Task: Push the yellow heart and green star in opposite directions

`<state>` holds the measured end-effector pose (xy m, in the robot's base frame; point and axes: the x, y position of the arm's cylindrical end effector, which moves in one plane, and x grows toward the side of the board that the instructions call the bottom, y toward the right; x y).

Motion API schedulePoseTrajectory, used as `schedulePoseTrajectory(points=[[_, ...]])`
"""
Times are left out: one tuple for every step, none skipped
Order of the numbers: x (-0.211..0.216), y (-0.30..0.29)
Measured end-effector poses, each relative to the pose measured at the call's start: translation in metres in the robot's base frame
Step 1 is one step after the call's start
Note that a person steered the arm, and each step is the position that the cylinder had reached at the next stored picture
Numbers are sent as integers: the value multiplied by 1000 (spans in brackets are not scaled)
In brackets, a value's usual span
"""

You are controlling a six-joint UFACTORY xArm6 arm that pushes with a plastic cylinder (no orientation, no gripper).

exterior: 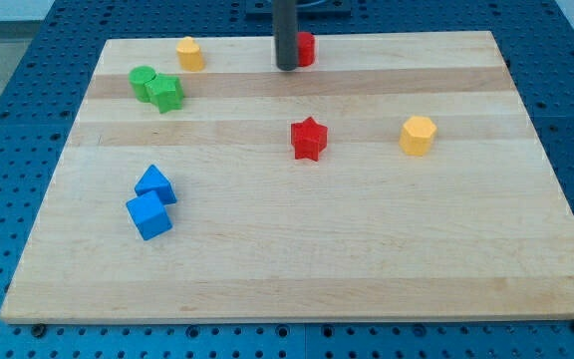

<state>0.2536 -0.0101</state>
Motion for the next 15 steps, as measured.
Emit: schedulePoseTrajectory(points=[[-3, -85], [-9, -179], [-14, -190], [-14, -188], [-15, -188], [-18, -192], [-3, -224], [46, -228], [60, -255], [97, -201], [91, -105], [51, -114], [44, -132], [10, -109], [-17, -163]])
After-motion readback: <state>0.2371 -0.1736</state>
